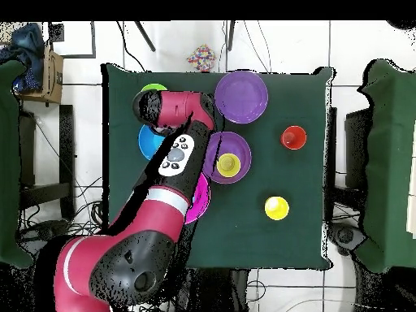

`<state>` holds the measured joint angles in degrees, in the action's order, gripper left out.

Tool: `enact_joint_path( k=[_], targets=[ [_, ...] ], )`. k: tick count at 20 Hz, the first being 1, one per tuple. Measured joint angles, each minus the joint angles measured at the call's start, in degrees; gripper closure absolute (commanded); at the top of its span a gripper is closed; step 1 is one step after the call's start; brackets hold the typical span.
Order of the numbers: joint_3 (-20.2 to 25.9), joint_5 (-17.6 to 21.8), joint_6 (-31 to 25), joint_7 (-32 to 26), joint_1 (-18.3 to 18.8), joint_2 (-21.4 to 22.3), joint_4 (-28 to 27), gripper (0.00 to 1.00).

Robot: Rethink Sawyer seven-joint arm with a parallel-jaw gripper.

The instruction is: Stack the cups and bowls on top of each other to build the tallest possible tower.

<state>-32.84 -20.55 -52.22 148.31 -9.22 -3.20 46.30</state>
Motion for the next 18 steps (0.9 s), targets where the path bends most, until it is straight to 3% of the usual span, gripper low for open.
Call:
enact_joint_path(
  k=[17, 18],
  targets=[
    [-0.3, 0.0, 4.0, 0.0, 0.01, -1.1, -0.01, 0.0],
    [-0.3, -0.01, 4.48, 0.0, 0.01, -1.16, 0.0, 1.0]
  ],
)
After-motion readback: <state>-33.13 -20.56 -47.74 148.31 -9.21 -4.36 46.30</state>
